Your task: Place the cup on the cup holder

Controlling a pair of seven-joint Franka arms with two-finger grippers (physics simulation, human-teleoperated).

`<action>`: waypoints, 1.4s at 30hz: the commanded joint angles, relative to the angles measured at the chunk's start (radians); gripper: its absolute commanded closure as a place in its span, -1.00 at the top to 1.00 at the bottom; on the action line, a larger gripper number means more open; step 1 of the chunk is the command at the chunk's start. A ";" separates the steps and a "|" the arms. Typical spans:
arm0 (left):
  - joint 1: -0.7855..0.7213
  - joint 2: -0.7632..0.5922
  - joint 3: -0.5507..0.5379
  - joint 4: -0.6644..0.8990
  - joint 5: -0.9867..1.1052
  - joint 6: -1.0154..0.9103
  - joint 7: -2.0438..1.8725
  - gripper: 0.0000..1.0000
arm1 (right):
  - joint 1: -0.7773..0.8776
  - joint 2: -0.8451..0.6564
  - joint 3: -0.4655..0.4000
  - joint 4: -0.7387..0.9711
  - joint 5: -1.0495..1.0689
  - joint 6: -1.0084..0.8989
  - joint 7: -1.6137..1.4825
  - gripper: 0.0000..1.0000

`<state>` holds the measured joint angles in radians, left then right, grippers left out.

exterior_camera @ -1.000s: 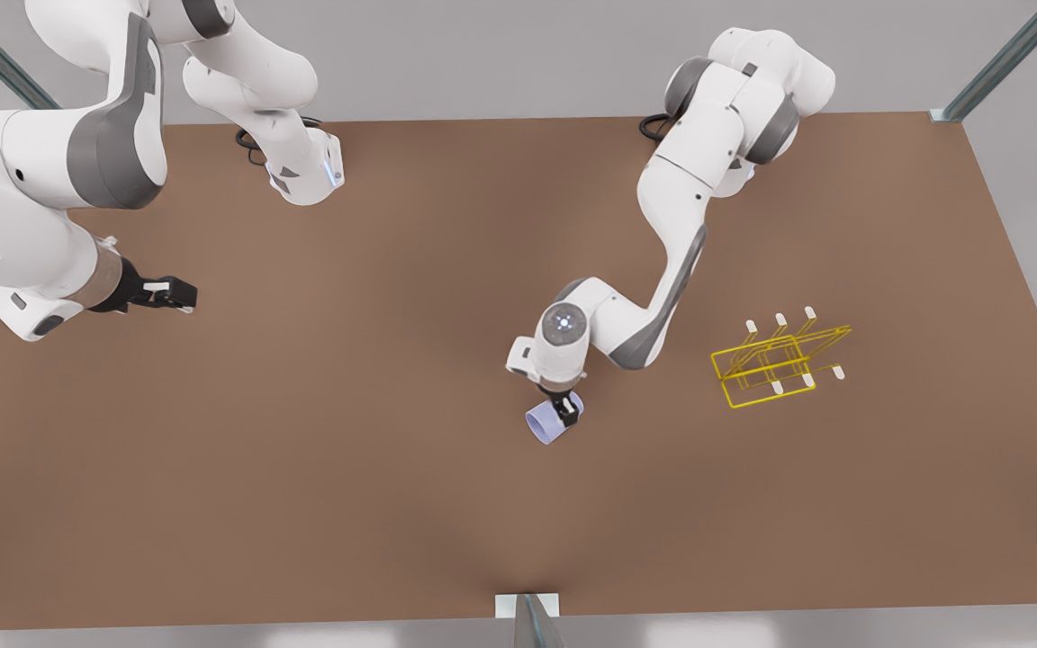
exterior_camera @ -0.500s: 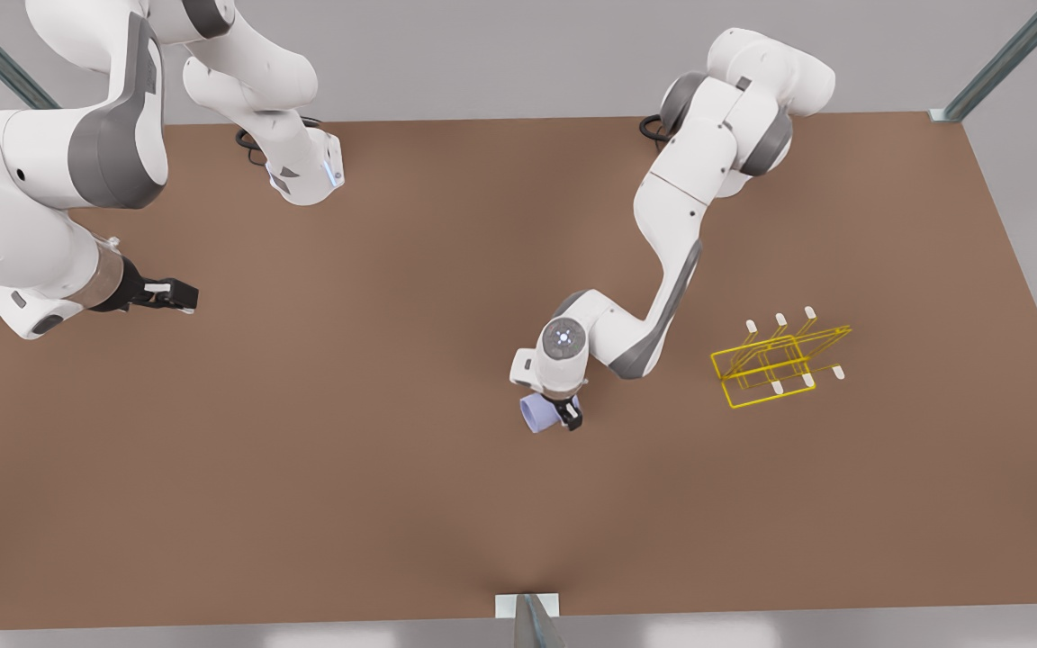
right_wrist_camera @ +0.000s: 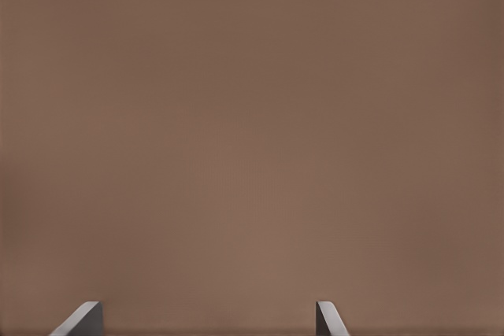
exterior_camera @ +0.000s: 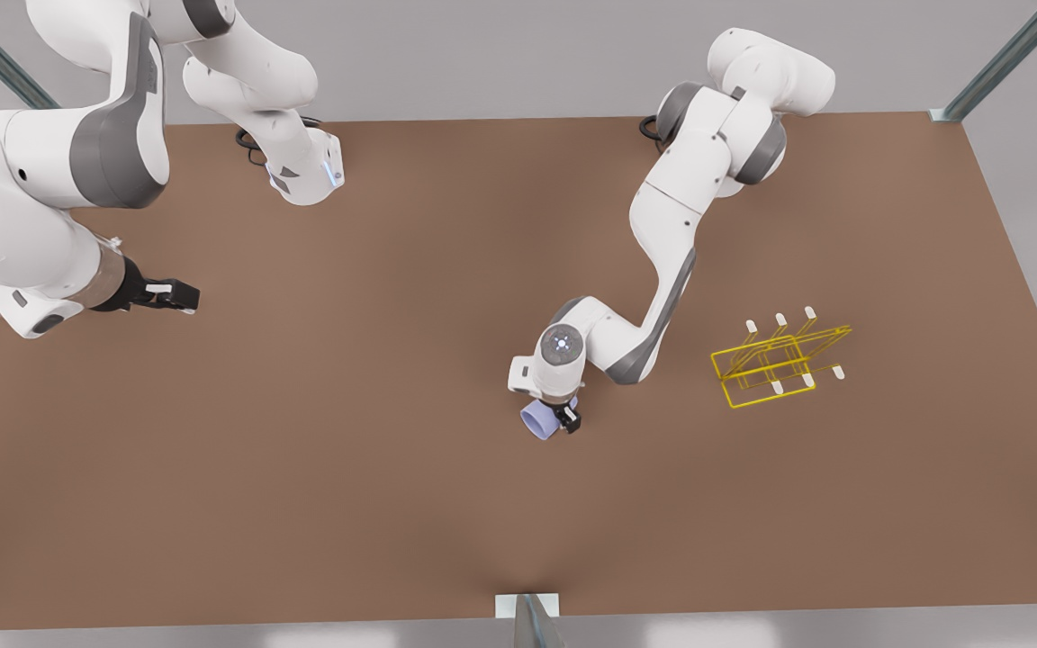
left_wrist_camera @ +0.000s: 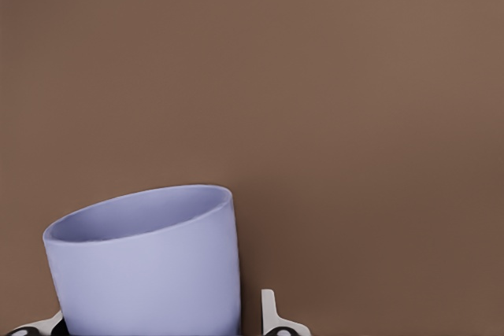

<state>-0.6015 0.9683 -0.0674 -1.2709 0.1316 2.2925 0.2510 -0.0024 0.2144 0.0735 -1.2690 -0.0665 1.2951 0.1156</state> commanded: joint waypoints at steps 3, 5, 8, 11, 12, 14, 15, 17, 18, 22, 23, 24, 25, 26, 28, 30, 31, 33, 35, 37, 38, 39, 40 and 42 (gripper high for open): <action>0.000 0.004 0.000 0.001 0.000 0.015 -0.085 1.00 | -0.001 -0.001 -0.001 0.000 -0.001 0.000 0.015 1.00; 0.000 0.003 0.000 0.001 0.000 0.015 -0.087 0.62 | -0.001 -0.001 -0.001 0.000 -0.003 0.000 0.015 1.00; 0.000 0.003 0.000 0.001 0.000 0.015 -0.088 0.28 | -0.002 -0.001 -0.001 0.000 -0.010 0.000 0.018 1.00; -0.001 -0.010 0.001 0.001 0.000 -0.001 -0.090 0.29 | 0.013 -0.003 0.003 -0.004 -0.041 -0.003 0.019 1.00; -0.001 -0.016 0.001 0.001 0.000 -0.022 -0.090 0.29 | 0.010 -0.001 0.005 0.000 -0.059 -0.005 0.015 1.00; -0.003 -0.023 0.001 0.001 0.002 -0.034 -0.090 0.29 | 0.009 -0.003 0.006 0.002 -0.067 -0.045 0.010 1.00; -0.003 -0.033 0.003 0.001 0.006 -0.054 -0.088 0.29 | 0.007 -0.001 0.006 0.002 -0.072 -0.046 0.012 1.00; -0.004 -0.063 0.012 0.001 0.091 -0.168 -0.082 0.29 | 0.007 -0.001 0.006 0.008 -0.069 -0.045 0.019 1.00; -0.004 -0.085 0.012 0.001 0.114 -0.234 -0.081 0.29 | 0.002 -0.001 0.005 0.007 -0.069 -0.045 0.022 1.00; -0.006 -0.118 0.015 0.001 0.285 -0.439 -0.070 0.28 | -0.008 0.000 0.000 0.014 -0.067 -0.045 0.016 1.00; -0.006 -0.128 0.014 0.001 0.321 -0.481 -0.062 0.28 | -0.005 0.002 0.003 0.014 -0.065 -0.045 0.016 1.00; -0.007 -0.128 0.014 0.001 0.321 -0.484 -0.065 0.28 | -0.002 0.002 0.005 0.013 -0.065 -0.045 0.016 1.00; -0.011 -0.128 0.015 0.001 0.345 -0.521 -0.062 0.27 | -0.005 0.002 0.002 0.022 -0.067 -0.039 0.018 1.00; -0.012 -0.134 0.012 0.001 0.430 -0.573 -0.059 0.26 | -0.008 0.003 0.000 0.027 -0.067 -0.039 0.018 1.00; -0.032 -0.138 0.012 0.001 0.555 -0.706 -0.042 0.24 | -0.002 0.003 0.005 0.020 -0.070 -0.040 0.024 1.00; -0.061 -0.140 0.012 0.001 0.707 -0.829 0.019 0.24 | -0.034 0.011 0.000 0.051 -0.052 -0.039 0.018 1.00; -0.061 -0.140 0.011 0.001 0.729 -0.858 0.034 0.23 | -0.033 0.011 0.002 0.051 -0.047 -0.039 0.018 1.00; -0.081 -0.141 0.011 0.001 0.818 -0.953 0.102 0.20 | -0.034 0.011 0.002 0.051 -0.041 -0.039 0.018 1.00; -0.093 -0.141 0.012 0.001 0.897 -1.025 0.122 0.20 | -0.036 0.011 0.002 0.053 -0.042 -0.039 0.018 1.00; -0.093 -0.141 0.011 -0.007 0.990 -1.093 0.201 0.20 | -0.036 0.011 0.002 0.053 -0.041 -0.039 0.018 1.00; -0.093 -0.141 0.012 -0.019 1.007 -1.107 0.205 0.20 | -0.034 0.011 0.002 0.053 -0.042 -0.039 0.018 1.00; -0.093 -0.141 0.012 -0.033 1.034 -1.130 0.214 0.20 | -0.034 0.011 0.002 0.053 -0.042 -0.039 0.018 1.00; -0.093 -0.141 0.012 -0.053 1.069 -1.151 0.235 0.20 | -0.034 0.011 0.002 0.053 -0.042 -0.039 0.018 1.00; -0.090 -0.143 0.014 -0.090 1.092 -1.174 0.241 0.19 | -0.034 0.011 0.000 0.053 -0.042 -0.039 0.018 1.00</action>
<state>-0.6925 0.8240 -0.0549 -1.3535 1.1630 1.2615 0.3000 -0.0366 0.2267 0.0744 -1.2169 -0.1098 1.2567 0.1313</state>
